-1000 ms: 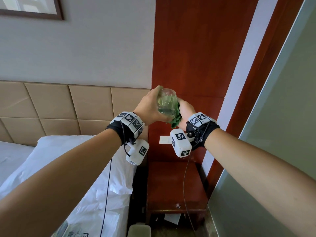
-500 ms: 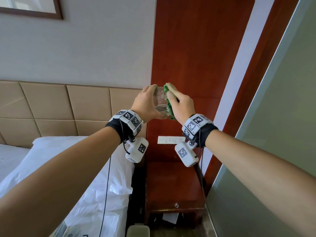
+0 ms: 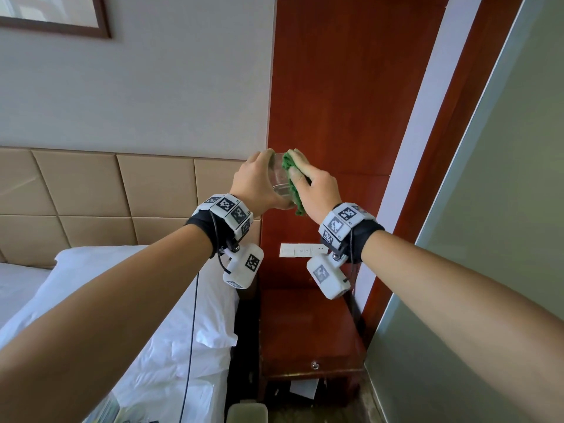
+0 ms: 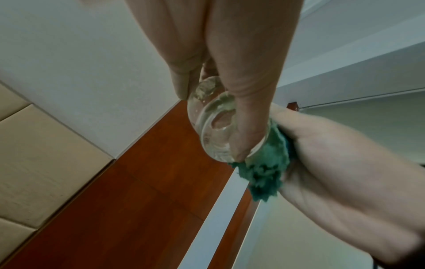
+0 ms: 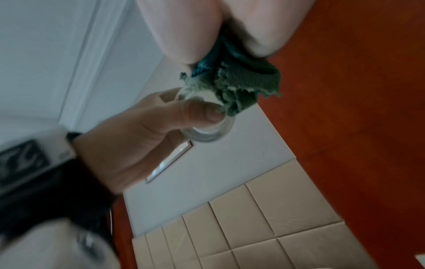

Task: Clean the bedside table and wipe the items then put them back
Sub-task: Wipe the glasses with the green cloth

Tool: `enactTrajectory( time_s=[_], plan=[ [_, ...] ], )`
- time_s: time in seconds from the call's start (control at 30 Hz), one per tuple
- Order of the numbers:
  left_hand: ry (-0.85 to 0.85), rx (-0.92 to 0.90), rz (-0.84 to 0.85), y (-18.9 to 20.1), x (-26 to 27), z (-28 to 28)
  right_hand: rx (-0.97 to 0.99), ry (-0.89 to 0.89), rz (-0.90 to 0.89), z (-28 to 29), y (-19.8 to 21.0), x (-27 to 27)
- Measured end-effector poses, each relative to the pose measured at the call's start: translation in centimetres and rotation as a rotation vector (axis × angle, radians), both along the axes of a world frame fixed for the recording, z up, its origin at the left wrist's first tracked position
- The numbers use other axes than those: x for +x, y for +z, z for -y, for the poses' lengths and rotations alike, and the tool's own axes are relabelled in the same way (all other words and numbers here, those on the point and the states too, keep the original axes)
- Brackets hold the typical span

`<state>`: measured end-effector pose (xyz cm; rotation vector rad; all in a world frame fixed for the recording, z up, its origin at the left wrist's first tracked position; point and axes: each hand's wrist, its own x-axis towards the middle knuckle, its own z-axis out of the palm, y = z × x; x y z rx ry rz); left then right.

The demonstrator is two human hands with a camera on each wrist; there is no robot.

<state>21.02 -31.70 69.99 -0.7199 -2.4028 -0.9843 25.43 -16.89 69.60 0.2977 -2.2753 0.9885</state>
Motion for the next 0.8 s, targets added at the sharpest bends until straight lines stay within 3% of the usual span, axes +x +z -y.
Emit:
enactTrajectory(
  time_s=[0.17, 0.5, 0.63, 0.8],
  plan=[
    [-0.004, -0.022, -0.018, 0.1, 0.6, 0.2, -0.139, -0.067, 0.191, 0.7, 1.6, 0.1],
    [0.051, 0.0, -0.013, 0.5, 0.4, 0.5, -0.013, -0.11, 0.319, 1.8, 1.3, 1.3],
    [0.011, -0.032, -0.054, 0.3, 0.8, 0.1, -0.348, -0.024, 0.36, 1.2, 1.0, -0.2],
    [-0.053, -0.08, -0.076, 0.1, 1.2, -0.4, -0.793, -0.006, 0.561, -0.7, 0.7, -1.7]
  ],
)
